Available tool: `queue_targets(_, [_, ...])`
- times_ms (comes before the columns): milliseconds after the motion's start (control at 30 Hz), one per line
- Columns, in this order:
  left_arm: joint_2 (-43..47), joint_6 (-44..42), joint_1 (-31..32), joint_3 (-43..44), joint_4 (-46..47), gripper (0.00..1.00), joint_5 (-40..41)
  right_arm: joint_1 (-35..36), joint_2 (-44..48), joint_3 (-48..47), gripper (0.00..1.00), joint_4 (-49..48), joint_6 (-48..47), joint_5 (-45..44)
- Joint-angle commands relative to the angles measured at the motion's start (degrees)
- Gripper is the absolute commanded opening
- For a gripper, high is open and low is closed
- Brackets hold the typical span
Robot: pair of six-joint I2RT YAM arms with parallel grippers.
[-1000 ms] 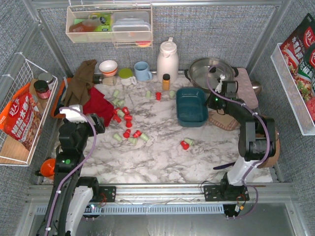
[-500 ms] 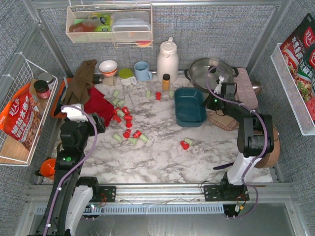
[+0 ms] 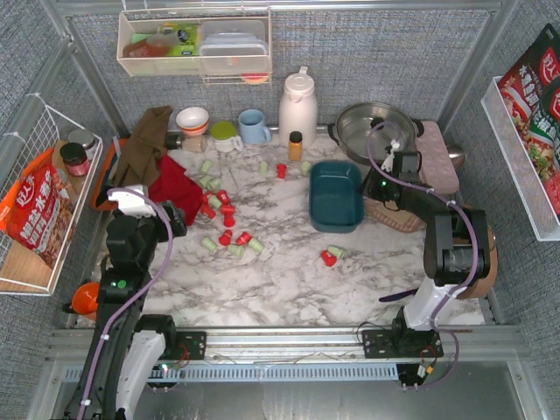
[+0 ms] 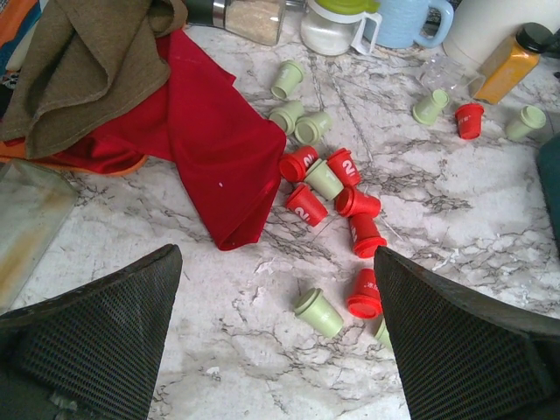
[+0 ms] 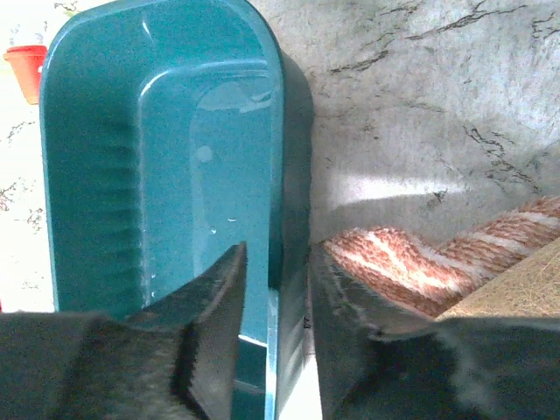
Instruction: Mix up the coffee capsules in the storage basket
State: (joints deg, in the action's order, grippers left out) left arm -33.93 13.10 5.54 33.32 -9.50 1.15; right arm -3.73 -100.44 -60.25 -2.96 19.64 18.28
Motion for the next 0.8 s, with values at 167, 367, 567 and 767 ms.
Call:
queue_targets(167, [-0.18, 0.53, 0.08, 0.69, 1.99, 0.99, -0.58, -0.13, 1.08, -1.61, 0.53, 3.58, -2.71, -0.65])
queue_targets(367, [-6.02, 3.17, 0.64, 5.54, 4.54, 0.98, -7.10, 0.80, 10.87, -0.21, 0.58, 7.11, -3.89, -6.99])
queue_targets(567, [-15.37, 0.76, 7.07, 10.29, 13.24, 0.96, -10.89, 3.86, 23.66, 6.03, 0.61, 8.17, -5.64, -12.07])
queue_targets(767, [-28.34, -6.60, 13.40, 11.27, 29.61, 0.96, -19.57, 8.80, 37.23, 15.95, 0.65, 2.30, -14.36, -8.59])
